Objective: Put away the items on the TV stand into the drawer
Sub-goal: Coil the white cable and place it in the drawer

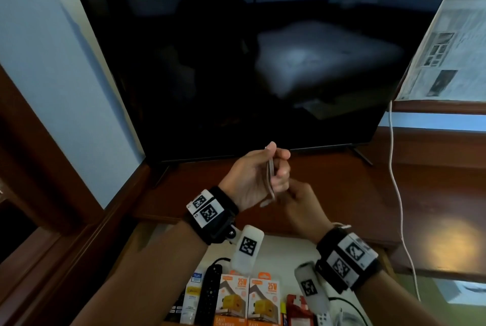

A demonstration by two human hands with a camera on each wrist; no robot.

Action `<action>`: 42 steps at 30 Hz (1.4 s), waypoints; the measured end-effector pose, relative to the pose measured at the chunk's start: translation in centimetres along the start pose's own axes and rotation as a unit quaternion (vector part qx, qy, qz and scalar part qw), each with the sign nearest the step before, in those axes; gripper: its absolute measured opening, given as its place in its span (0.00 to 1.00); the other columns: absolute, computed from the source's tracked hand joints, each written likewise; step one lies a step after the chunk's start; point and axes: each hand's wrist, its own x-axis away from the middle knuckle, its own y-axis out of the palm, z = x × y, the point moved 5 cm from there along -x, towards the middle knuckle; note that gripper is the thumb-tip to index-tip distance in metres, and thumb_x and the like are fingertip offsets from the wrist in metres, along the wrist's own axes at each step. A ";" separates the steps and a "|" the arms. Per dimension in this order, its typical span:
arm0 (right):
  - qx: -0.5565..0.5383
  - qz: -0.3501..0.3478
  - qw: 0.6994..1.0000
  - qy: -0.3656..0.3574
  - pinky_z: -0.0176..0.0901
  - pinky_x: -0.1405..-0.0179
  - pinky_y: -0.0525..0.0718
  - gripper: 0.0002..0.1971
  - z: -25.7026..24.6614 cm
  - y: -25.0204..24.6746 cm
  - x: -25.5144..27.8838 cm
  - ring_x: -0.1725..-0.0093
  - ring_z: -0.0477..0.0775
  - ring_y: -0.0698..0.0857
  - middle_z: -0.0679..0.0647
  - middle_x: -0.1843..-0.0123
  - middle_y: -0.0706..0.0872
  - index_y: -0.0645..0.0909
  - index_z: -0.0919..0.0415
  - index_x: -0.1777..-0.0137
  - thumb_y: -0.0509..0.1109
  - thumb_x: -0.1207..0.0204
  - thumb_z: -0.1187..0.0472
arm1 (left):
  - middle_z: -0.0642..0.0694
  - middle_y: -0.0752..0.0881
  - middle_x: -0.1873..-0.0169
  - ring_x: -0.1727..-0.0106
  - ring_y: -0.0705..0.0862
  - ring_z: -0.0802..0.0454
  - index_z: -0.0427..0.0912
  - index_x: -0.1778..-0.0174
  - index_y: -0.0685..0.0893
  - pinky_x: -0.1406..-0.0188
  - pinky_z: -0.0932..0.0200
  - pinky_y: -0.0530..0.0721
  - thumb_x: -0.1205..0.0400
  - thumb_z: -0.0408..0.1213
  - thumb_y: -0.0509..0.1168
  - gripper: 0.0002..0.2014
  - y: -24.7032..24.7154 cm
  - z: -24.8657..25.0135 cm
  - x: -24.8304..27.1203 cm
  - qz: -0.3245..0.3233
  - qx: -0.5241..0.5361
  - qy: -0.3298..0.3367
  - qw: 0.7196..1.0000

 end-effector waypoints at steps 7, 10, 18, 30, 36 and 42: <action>0.211 -0.059 0.975 -0.050 0.42 0.79 0.71 0.08 -0.9 -0.4 1.0 0.78 0.47 0.75 0.47 0.70 0.85 0.85 0.42 0.46 0.67 0.14 0.57 | 0.41 0.91 0.55 0.54 0.91 0.42 0.32 0.48 0.82 0.51 0.40 0.90 0.06 0.43 0.53 0.19 -2.8 -0.5 -0.9 0.104 -0.518 -0.014 0.849; 0.203 0.003 0.975 -0.095 0.45 0.80 0.70 0.09 -2.7 -2.8 0.7 0.79 0.48 0.73 0.47 0.74 0.81 0.85 0.46 0.60 0.73 0.17 0.56 | 0.42 0.87 0.72 0.74 0.83 0.53 0.35 0.56 0.82 0.65 0.60 0.80 0.05 0.48 0.51 0.23 -3.5 -0.8 -0.4 0.057 -0.599 -0.056 0.797; 0.012 0.037 0.991 -0.126 0.38 0.49 0.85 0.07 -3.0 -4.5 -1.2 0.50 0.48 0.91 0.53 0.52 0.92 0.91 0.65 0.47 0.71 0.18 0.70 | 0.48 0.68 0.83 0.84 0.60 0.56 0.38 0.60 0.78 0.81 0.61 0.59 0.06 0.49 0.45 0.26 -0.6 -3.0 1.2 -0.048 -0.155 -0.113 0.980; 0.108 -0.167 0.979 0.039 0.35 0.71 0.78 0.12 -2.6 0.1 1.1 0.72 0.42 0.82 0.48 0.62 0.88 0.77 0.40 0.41 0.59 0.10 0.61 | 0.23 0.89 0.47 0.44 0.91 0.28 0.30 0.40 0.79 0.38 0.34 0.88 0.05 0.41 0.48 0.19 -1.5 0.6 -1.4 0.129 -0.143 0.059 0.979; 0.394 -0.100 0.906 -0.121 0.35 0.68 0.71 0.09 -5.0 -1.8 0.6 0.66 0.43 0.77 0.46 0.61 0.85 0.86 0.47 0.50 0.65 0.14 0.53 | 0.30 0.90 0.60 0.63 0.91 0.36 0.25 0.46 0.80 0.64 0.48 0.91 0.06 0.49 0.53 0.26 -2.6 -0.1 -1.5 0.088 -0.519 -0.070 0.847; 0.289 -0.004 0.908 -0.303 0.45 0.58 0.87 0.07 -6.2 -3.6 -0.4 0.56 0.48 0.84 0.57 0.39 0.84 0.88 0.65 0.51 0.68 0.16 0.66 | 0.35 0.70 0.85 0.85 0.77 0.44 0.27 0.75 0.76 0.75 0.50 0.78 0.24 0.79 0.33 0.53 -0.5 -0.7 -1.4 -0.041 -0.432 -0.126 0.892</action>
